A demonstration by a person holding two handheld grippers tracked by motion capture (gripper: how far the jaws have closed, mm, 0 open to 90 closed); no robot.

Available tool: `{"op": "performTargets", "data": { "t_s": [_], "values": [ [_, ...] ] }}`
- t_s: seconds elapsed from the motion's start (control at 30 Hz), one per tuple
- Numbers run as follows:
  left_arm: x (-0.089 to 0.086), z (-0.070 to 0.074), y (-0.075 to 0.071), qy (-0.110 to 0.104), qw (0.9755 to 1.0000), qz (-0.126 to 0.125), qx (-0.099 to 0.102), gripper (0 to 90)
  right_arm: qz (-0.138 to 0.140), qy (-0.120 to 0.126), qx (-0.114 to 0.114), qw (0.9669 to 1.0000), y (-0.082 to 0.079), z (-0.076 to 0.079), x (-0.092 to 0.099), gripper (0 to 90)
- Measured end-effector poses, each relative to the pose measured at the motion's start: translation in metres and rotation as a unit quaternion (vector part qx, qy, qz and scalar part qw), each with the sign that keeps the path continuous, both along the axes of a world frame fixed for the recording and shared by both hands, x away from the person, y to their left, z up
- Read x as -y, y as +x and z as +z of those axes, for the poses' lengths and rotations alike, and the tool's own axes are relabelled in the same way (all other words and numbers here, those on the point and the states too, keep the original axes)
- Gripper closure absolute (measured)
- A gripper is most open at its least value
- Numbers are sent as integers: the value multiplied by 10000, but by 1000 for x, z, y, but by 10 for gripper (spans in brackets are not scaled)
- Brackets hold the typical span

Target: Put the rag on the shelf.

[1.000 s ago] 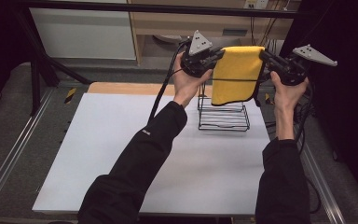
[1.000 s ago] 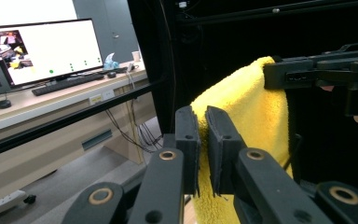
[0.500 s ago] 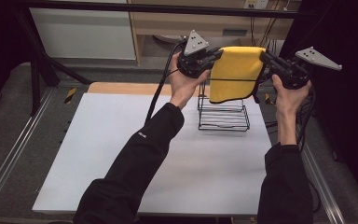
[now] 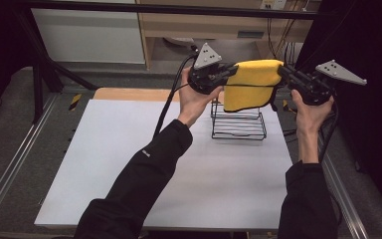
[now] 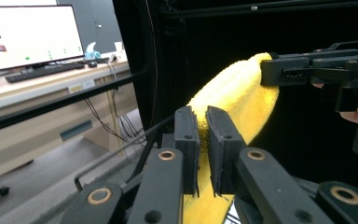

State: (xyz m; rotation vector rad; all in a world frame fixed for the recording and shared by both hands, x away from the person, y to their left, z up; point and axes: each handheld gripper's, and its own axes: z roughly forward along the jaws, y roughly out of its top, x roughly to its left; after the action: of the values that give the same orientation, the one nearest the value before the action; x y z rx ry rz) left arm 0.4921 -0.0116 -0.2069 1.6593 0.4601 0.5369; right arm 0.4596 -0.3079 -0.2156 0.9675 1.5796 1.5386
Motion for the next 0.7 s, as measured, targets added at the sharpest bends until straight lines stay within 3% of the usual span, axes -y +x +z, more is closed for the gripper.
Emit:
{"op": "performTargets", "data": {
  "t_s": [0.37,0.7],
  "values": [
    [0,-14,-12,120,9999,-36,-30,828,81,-47,-126,9999,-15,-11,1,824],
    [5,-36,-18,425,9991,-37,-77,827,120,-88,-336,9993,-24,-34,0,824]
  ]
}}
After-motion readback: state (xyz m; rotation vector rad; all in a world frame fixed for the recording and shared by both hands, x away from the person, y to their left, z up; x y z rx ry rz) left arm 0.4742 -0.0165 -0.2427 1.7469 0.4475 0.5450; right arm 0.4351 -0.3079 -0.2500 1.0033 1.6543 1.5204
